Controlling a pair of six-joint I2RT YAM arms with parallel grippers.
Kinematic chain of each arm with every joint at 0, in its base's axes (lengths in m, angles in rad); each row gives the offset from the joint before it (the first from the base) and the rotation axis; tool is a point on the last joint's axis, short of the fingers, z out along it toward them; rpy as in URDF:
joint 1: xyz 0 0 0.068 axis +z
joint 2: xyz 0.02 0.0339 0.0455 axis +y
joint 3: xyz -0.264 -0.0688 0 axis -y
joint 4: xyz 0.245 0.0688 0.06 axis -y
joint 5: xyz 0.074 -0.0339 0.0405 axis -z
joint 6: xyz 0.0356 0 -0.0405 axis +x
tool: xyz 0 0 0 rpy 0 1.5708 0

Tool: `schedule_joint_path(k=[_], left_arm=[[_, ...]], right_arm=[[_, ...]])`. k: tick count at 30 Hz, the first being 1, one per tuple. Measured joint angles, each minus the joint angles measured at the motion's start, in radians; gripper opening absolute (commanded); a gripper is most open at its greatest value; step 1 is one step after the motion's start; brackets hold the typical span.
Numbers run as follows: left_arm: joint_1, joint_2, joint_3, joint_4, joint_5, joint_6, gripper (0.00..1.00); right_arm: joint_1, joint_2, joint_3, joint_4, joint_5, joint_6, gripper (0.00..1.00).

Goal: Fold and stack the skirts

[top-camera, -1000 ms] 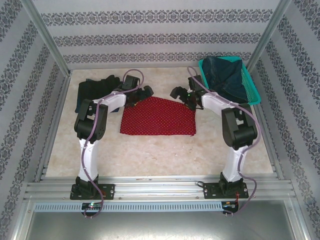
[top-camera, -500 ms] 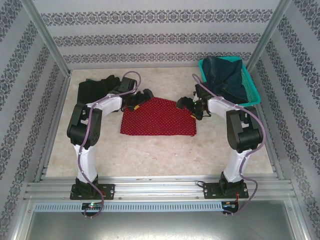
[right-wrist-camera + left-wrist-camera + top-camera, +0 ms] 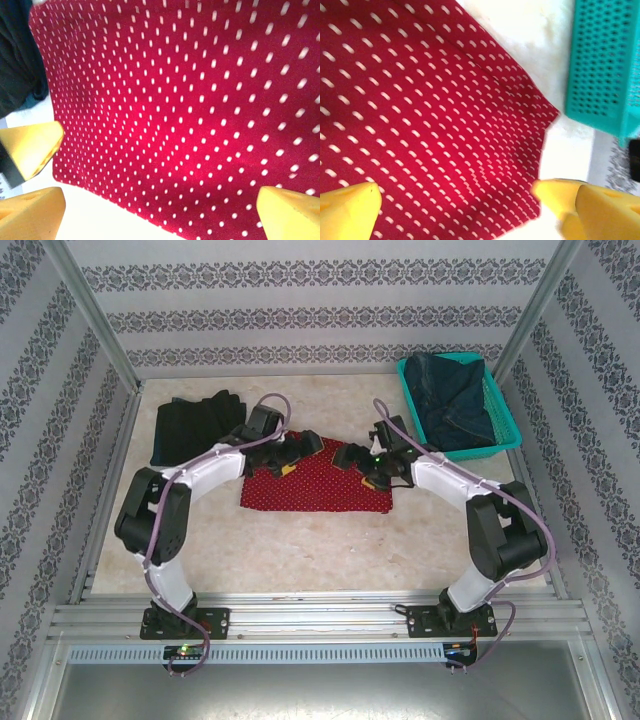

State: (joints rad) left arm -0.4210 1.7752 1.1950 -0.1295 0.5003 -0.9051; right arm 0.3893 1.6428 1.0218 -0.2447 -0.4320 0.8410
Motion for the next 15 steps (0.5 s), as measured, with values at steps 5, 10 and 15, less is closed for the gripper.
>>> schedule_joint_path(k=[5,10,15], left_arm=[[-0.052,-0.048,-0.143,0.153,0.0,-0.142,1.0],[-0.051,-0.048,-0.254,0.221,-0.019,-0.231,1.0],[-0.041,-0.06,-0.357,0.28,-0.034,-0.265,1.0]], right_arm=[[0.04,0.018,-0.064,0.1,-0.03,0.136,0.98],[0.041,0.058,-0.084,0.165,-0.042,0.186,0.98],[0.038,0.064,-0.127,0.166,-0.04,0.177,0.98]])
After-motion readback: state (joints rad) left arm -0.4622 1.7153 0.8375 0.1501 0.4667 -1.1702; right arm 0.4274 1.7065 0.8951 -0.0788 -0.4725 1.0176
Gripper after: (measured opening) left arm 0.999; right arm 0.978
